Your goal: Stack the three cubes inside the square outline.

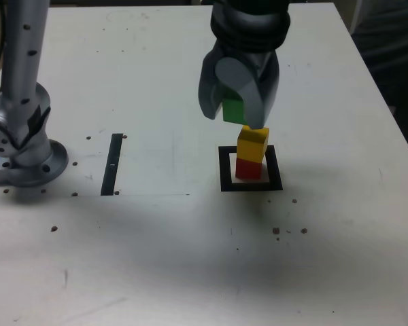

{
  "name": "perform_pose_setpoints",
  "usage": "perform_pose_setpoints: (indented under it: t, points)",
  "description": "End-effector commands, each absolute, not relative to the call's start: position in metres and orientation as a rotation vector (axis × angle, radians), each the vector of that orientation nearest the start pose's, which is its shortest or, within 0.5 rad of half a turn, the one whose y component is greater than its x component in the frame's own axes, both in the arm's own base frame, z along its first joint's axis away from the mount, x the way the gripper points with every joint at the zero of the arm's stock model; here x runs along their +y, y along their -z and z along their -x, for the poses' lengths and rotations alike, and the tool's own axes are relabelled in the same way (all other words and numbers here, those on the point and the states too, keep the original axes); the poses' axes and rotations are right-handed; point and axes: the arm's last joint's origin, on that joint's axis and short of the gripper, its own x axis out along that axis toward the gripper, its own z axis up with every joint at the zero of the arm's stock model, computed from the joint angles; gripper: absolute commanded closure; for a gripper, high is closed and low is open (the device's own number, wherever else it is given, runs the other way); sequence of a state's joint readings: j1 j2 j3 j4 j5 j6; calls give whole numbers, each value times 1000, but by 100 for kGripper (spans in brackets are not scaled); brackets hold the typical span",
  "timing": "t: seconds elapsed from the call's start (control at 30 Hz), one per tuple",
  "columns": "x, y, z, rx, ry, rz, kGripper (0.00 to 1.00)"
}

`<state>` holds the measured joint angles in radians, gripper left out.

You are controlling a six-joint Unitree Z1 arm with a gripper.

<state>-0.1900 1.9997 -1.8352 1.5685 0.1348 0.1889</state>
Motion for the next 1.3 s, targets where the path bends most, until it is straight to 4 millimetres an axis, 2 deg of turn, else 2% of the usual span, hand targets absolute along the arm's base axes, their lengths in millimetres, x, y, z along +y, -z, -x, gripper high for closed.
perform_pose_setpoints:
  t: [0.0, 0.3, 0.73, 0.77, 0.8, 0.93, 1.0, 1.07, 1.27]
  points:
    - [-61, -323, -348, 1714, 207, -423, 74]
    - [-62, -310, -363, 1730, 221, -422, 74]
    - [-57, -300, -372, 1742, 215, -421, 73]
    - [-57, -299, -372, 1744, 214, -421, 70]
    - [-56, -298, -373, 1747, 214, -421, 62]
    - [-55, -295, -374, 1755, 217, -423, 20]
    - [-54, -294, -373, 1756, 218, -423, 5]
    - [-54, -294, -373, 1756, 217, -423, 1]
    - [-53, -298, -368, 1744, 214, -423, 0]
